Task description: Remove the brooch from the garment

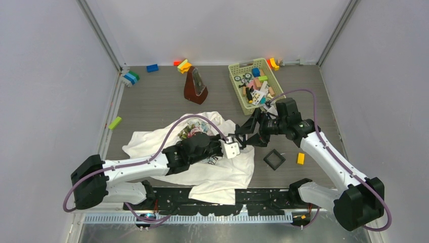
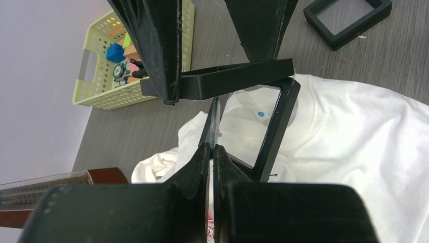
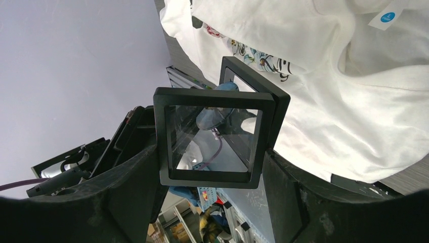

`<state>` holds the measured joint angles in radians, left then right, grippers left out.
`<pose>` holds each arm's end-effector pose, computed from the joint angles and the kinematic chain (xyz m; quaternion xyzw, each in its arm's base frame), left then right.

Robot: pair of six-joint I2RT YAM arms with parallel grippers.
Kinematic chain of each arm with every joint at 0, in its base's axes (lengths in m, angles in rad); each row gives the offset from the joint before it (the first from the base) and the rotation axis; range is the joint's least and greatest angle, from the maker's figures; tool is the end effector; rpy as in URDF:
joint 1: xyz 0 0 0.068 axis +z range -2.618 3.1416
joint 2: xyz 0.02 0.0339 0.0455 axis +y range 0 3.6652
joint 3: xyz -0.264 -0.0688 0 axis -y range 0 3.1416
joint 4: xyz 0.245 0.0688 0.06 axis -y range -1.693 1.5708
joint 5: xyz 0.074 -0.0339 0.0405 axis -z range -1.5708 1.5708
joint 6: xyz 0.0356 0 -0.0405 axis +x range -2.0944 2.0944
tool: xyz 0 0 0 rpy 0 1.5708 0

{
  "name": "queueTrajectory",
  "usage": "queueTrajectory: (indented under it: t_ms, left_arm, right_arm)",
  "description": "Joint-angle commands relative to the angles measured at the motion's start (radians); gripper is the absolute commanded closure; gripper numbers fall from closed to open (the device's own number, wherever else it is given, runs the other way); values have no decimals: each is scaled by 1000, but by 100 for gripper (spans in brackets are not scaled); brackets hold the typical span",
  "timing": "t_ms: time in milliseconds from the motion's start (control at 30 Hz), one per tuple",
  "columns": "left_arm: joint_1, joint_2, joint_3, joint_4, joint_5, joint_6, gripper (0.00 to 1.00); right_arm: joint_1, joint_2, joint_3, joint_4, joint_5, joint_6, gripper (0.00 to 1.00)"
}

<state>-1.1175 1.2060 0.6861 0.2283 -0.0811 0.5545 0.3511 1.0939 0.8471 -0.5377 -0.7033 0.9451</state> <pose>0.1222 -0.2443 0.2590 0.5786 0.5554 -0.1344 0.5819 0.2011 0.0982 0.2749 0.1276 0.8678 0.4708 0.0947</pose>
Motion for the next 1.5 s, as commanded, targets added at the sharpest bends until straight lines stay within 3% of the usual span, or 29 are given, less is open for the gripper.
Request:
queueTrajectory:
  t_ms: [0, 400, 633, 833, 933, 1267, 1467]
  left_arm:
    - [-4, 2, 46, 45, 41, 16, 100]
    - [-13, 35, 84, -4, 67, 31, 100]
    - [-15, 34, 92, -63, 47, 40, 91]
    - [-18, 20, 112, -88, 40, -5, 57]
    - [-19, -8, 120, -106, 63, -37, 45]
    - [-17, -93, 177, -271, 56, -223, 34]
    - [30, -137, 200, -351, -14, -530, 26]
  right_arm:
    - [-3, -4, 5, 45, -33, 12, 53]
    - [-3, 8, -4, 70, -34, 17, 52]
    - [-3, -3, 0, 71, -26, 16, 53]
    - [-2, -7, 1, 74, -17, 13, 53]
    - [-3, -14, -3, 74, -7, 7, 52]
    - [-9, -47, -78, 173, 14, -10, 51]
    - [-14, -95, -141, 225, 52, -47, 52]
